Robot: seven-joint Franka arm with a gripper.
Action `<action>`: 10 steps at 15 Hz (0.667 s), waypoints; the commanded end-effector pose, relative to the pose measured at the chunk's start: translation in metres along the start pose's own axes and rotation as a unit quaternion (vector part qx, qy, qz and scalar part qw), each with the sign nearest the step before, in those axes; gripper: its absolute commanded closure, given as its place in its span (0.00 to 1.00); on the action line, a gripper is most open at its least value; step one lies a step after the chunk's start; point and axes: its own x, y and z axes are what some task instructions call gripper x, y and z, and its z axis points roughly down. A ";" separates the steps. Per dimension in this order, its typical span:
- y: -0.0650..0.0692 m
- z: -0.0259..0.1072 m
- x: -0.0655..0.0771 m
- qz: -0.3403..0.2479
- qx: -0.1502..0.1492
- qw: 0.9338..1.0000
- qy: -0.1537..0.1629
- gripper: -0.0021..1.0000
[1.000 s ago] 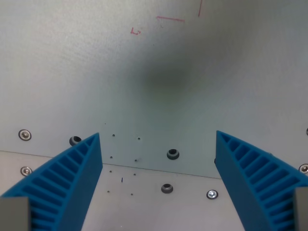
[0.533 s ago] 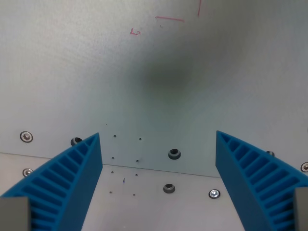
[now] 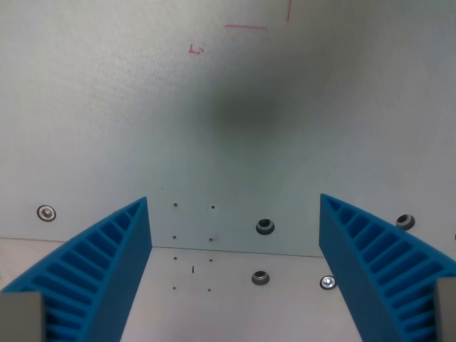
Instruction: Rotate around base negative z
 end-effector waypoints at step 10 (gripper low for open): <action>0.000 -0.002 0.000 0.129 0.002 0.992 0.003 0.00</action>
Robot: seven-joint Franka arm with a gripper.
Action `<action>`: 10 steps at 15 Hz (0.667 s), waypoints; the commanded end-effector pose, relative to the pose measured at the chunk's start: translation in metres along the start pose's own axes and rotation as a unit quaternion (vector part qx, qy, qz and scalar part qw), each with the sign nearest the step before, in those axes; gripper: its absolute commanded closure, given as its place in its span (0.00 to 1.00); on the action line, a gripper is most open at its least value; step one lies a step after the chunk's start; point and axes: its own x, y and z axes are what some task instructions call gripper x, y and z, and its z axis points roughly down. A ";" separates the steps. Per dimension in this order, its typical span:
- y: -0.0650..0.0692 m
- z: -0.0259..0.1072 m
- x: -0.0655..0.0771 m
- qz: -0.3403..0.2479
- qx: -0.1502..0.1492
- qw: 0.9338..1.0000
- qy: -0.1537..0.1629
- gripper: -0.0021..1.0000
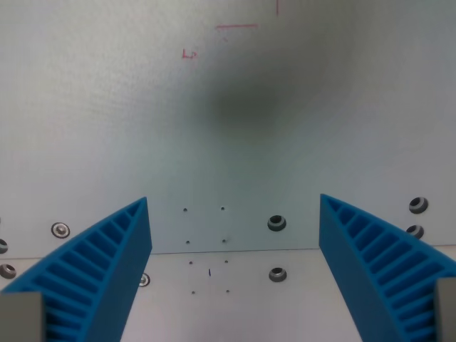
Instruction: Rotate around base negative z
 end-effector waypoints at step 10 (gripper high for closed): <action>0.000 -0.002 0.000 0.141 0.003 0.990 0.003 0.00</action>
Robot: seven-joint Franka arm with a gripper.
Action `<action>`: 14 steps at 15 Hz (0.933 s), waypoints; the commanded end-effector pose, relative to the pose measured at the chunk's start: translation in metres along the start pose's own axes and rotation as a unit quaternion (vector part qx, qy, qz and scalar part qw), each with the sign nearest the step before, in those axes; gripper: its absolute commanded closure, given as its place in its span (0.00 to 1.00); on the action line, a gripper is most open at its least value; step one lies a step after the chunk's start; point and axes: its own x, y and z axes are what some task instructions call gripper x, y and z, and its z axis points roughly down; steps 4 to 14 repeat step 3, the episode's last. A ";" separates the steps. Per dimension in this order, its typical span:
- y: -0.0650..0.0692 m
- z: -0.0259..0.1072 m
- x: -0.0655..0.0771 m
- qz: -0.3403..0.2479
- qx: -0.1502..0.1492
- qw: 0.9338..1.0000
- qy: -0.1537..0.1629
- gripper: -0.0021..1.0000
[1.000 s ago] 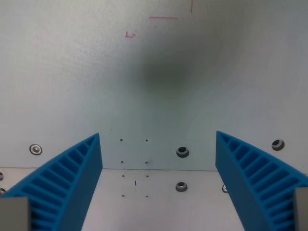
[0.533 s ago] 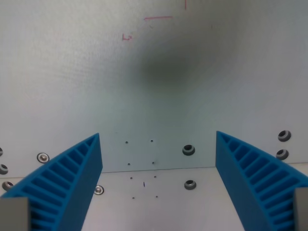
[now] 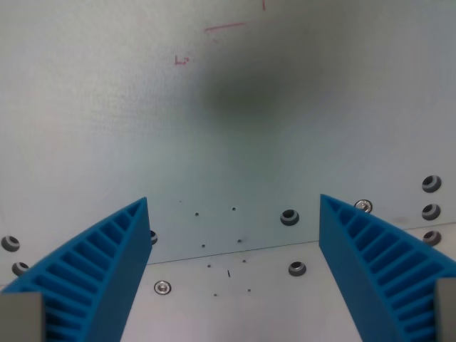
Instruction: Rotate around base negative z
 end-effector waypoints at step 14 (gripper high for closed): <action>0.000 -0.002 0.000 0.099 0.004 0.995 0.002 0.00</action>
